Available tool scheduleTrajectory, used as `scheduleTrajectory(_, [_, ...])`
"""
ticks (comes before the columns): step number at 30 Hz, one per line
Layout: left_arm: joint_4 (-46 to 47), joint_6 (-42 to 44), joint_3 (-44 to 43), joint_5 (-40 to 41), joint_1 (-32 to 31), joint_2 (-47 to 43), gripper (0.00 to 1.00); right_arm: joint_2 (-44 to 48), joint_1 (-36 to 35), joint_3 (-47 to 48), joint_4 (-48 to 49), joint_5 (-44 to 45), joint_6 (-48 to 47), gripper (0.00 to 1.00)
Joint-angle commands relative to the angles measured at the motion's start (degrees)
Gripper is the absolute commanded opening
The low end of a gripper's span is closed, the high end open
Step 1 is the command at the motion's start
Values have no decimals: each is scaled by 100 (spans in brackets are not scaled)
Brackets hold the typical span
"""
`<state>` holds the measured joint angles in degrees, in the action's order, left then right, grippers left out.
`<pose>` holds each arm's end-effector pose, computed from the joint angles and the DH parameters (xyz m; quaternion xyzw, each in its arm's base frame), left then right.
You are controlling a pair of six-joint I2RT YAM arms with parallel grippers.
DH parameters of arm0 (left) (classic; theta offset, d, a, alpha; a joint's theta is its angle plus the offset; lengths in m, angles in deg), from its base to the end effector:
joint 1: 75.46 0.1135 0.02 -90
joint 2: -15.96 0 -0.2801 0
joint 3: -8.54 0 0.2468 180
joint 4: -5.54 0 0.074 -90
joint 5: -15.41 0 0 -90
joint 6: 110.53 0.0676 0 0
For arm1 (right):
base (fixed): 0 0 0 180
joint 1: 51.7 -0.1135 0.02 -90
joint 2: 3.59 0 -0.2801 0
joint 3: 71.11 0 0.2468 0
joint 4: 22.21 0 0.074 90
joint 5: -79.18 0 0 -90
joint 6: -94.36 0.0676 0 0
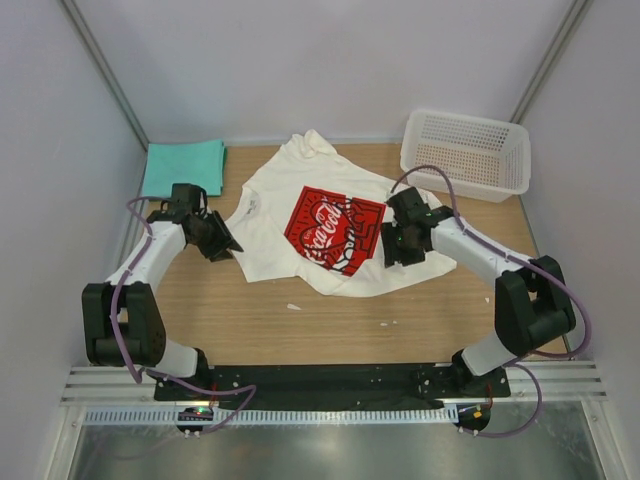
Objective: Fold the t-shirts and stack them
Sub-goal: Flatten the tshirt out
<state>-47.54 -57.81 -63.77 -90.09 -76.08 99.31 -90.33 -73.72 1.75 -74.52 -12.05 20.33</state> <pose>0.2903 -0.0212 0.2193 -0.2750 0.9262 -0.1964 0.1672 0.2783 0.1141 0.2044 -0.0538 0.9770 0.0771 0.1916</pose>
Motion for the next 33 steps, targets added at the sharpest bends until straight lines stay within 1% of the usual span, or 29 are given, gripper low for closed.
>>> scheduleTrajectory(1, [262,-43,14,-128,45,-56,35,-317,-530,300,-614,1123,-1032,52])
scheduleTrajectory(2, [270,-43,14,-163,201,-38,35,-422,-636,326,-641,1221,-1130,51])
scheduleTrajectory(4, [279,-60,14,-154,203,-47,35,-475,-908,318,-658,1476,-1375,49])
scheduleTrajectory(5, [279,-52,14,-163,212,-64,34,-475,-979,283,-641,1529,-1481,46])
scheduleTrajectory(7, [279,-25,40,-128,229,-100,34,-423,-1190,143,-501,1714,-1570,46])
scheduleTrajectory(8, [279,-25,49,-119,247,-152,34,-414,-1251,90,-457,1871,-1866,46])
scheduleTrajectory(10, [253,-8,93,-119,273,-187,34,-405,-1339,-25,-299,1969,-2018,46])
scheduleTrajectory(17, [253,1,242,-146,352,-302,34,-607,-1436,-122,-17,2048,-2326,40])
scheduleTrajectory(33, [200,89,234,-260,546,-276,35,-1099,-1454,-130,282,2066,-2458,34])
